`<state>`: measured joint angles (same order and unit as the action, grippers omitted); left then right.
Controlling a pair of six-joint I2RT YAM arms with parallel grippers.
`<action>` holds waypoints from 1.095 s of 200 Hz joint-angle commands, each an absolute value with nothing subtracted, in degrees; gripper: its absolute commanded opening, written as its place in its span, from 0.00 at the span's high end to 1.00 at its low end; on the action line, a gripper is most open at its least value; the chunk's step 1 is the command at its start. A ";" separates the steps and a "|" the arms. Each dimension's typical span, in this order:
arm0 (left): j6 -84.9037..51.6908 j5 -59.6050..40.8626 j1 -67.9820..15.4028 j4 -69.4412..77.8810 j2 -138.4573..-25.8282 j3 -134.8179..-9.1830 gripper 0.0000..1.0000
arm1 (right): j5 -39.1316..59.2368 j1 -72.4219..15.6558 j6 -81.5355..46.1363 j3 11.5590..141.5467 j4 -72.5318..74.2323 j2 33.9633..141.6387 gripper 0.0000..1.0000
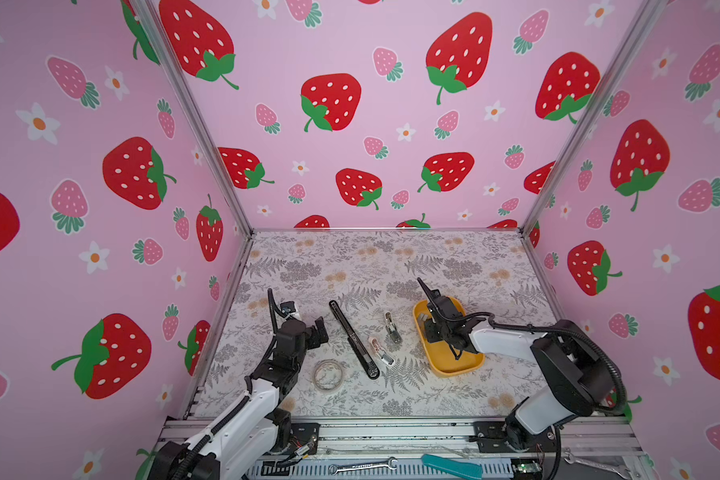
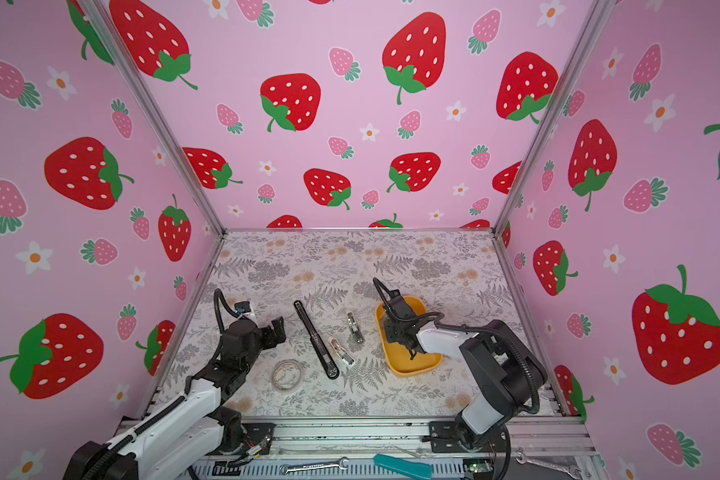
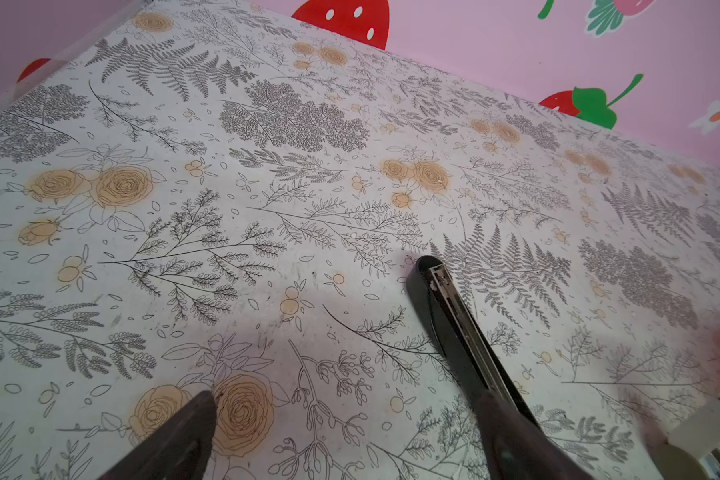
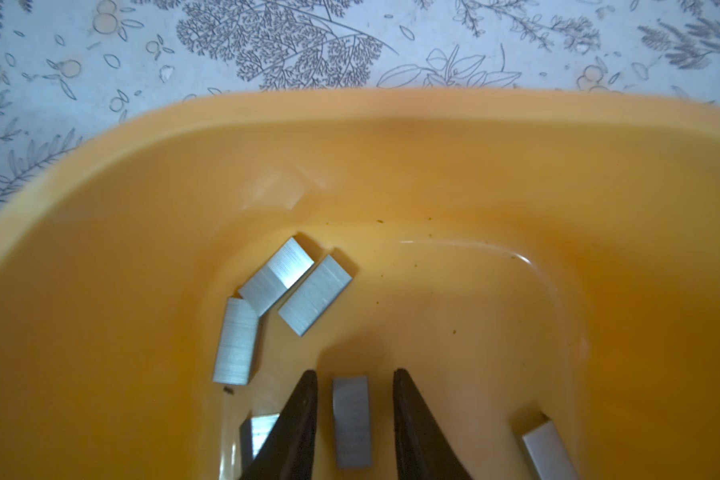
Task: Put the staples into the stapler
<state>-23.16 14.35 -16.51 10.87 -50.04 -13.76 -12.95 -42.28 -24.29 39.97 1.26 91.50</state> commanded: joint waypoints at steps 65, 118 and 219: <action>-23.40 14.63 -16.61 11.26 -48.94 -15.04 0.01 | -14.36 -43.38 -24.83 40.17 -3.51 94.48 0.83; -23.76 14.77 -16.61 10.82 -49.13 -15.26 0.01 | -15.86 -43.42 -25.20 40.17 -3.82 93.52 0.85; -25.77 11.97 -16.61 7.01 -49.78 -16.12 0.01 | -20.06 -43.68 -22.91 36.67 -3.59 74.51 0.87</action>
